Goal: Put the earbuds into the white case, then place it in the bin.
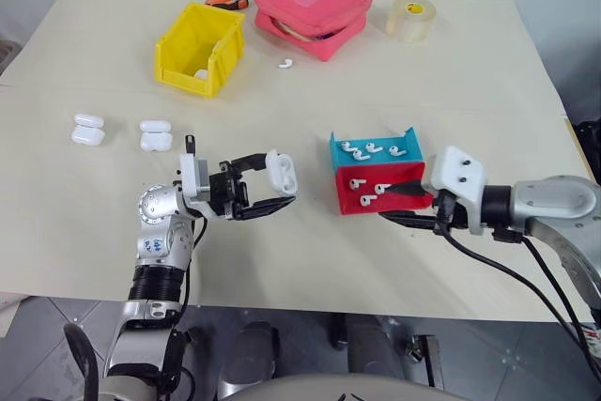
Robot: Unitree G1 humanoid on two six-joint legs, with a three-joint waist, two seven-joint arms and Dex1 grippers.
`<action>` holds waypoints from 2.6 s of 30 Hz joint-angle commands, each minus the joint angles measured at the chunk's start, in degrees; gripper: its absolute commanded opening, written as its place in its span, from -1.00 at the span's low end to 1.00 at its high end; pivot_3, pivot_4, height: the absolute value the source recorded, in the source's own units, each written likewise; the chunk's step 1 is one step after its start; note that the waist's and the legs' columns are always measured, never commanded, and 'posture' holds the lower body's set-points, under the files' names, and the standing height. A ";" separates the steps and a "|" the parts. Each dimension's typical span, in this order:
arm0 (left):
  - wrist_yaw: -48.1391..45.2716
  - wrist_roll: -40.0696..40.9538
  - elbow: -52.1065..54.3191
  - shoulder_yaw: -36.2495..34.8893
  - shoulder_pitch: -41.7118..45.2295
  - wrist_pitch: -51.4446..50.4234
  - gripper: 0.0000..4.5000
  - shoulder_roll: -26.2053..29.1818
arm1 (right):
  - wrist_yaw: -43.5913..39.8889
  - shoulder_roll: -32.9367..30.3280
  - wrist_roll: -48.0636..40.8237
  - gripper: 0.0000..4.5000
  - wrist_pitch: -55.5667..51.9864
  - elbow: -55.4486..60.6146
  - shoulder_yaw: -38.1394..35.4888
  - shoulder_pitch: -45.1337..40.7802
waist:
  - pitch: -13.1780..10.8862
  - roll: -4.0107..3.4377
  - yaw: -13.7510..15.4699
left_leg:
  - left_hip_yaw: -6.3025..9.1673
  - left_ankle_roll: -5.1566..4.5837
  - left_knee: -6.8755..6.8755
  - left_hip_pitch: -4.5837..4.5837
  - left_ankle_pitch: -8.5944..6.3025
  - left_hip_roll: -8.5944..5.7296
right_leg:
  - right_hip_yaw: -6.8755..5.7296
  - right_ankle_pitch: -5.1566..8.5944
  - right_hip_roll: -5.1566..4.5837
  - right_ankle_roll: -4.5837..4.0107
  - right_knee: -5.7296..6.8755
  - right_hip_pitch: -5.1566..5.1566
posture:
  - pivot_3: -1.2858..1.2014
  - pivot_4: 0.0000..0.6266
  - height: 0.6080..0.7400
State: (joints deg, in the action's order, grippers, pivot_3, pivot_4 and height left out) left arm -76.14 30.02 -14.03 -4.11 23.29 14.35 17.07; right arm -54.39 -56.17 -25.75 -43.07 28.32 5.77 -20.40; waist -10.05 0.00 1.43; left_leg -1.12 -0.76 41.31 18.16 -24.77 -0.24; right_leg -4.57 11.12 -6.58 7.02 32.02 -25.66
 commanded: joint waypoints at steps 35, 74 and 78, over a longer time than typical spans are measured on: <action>7.78 0.26 9.77 0.53 -7.33 1.00 0.23 1.08 | -17.89 6.71 29.21 -0.32 17.41 -26.87 20.47 -24.74 | -0.02 -0.05 -0.78 | -0.01 0.02 0.03 0.06 0.01 0.01 | -0.10 -0.04 -0.02 0.07 -0.06 -0.02 | 0.03 -0.52 1.00; 9.61 -0.11 10.76 0.25 -8.50 1.79 0.23 1.31 | -23.54 11.49 35.95 -0.32 25.64 -33.89 20.59 -27.30 | -0.03 -0.07 -1.65 | 0.01 0.05 0.03 0.04 0.01 0.04 | -0.13 -0.04 -0.03 0.07 -0.05 -0.02 | 0.03 -0.52 1.00; 9.64 -0.10 10.60 0.27 -8.34 1.74 0.23 1.31 | -23.81 11.54 35.96 -0.57 25.44 -33.67 20.49 -27.16 | -0.03 -0.07 -1.65 | 0.01 0.05 0.03 0.04 0.01 0.03 | -0.13 -0.04 -0.03 0.07 -0.05 -0.02 | 0.03 -0.52 1.00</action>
State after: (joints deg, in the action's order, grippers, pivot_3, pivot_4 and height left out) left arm -66.88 29.69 -5.21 -3.42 15.08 15.08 18.03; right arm -77.83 -44.64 9.81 -17.59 -5.96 26.82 -46.95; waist -10.08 -0.07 -0.22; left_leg -1.11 -0.71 41.34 18.21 -24.76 -0.21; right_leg -4.71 11.08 -6.61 7.09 31.97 -25.68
